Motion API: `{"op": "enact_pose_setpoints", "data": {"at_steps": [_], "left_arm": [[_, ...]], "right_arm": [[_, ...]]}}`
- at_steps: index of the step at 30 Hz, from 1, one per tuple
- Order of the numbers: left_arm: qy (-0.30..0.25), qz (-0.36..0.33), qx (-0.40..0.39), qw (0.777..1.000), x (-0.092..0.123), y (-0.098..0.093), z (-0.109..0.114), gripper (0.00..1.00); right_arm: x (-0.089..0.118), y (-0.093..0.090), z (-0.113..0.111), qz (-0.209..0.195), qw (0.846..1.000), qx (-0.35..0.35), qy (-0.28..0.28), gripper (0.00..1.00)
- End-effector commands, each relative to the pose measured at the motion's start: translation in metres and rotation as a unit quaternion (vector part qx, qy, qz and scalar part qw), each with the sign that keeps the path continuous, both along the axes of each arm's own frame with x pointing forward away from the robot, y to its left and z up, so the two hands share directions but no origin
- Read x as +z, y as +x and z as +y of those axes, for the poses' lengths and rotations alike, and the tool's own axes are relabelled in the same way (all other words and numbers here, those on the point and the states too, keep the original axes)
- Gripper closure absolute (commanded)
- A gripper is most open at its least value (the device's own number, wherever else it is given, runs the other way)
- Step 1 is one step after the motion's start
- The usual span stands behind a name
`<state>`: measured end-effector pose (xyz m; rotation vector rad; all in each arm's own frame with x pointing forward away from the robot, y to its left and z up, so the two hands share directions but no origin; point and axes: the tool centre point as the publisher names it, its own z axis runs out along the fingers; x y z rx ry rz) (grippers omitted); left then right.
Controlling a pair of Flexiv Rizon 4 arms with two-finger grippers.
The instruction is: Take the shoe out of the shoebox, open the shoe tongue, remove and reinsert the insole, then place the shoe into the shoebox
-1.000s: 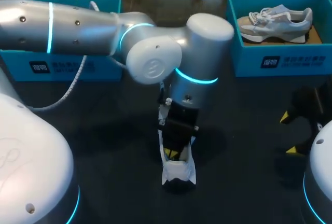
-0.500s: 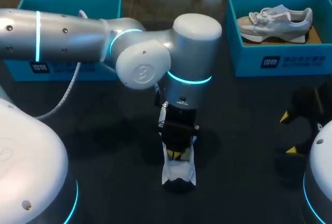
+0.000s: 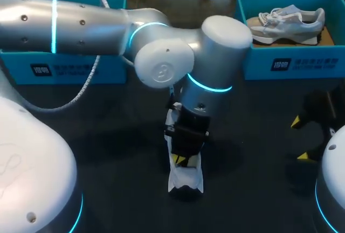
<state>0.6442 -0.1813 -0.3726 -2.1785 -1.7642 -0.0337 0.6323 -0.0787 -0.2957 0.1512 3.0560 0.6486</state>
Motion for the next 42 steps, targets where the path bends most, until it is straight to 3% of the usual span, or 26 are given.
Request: {"op": "enact_pose_setpoints", "data": {"at_steps": [1, 13, 19, 42], "left_arm": [[0.019, 0.002, -0.001, 1.0, -0.016, 0.004, -0.003, 1.0], [-0.032, 0.031, -0.004, 0.999, -0.031, 0.0, 0.0, 1.0], [-0.049, 0.039, -0.011, 0.998, 0.006, 0.004, -0.004, 1.0], [-0.049, 0.039, -0.011, 0.998, 0.006, 0.004, -0.004, 1.0]], "right_arm": [[0.0, -0.001, 0.0, -0.001, 1.0, -0.001, -0.001, 0.0], [0.0, -0.001, 0.0, -0.001, 1.0, -0.001, -0.001, 0.0], [0.0, -0.001, 0.0, -0.001, 1.0, -0.001, -0.001, 0.0], [0.0, -0.001, 0.0, -0.001, 1.0, -0.001, -0.001, 0.0]]}}
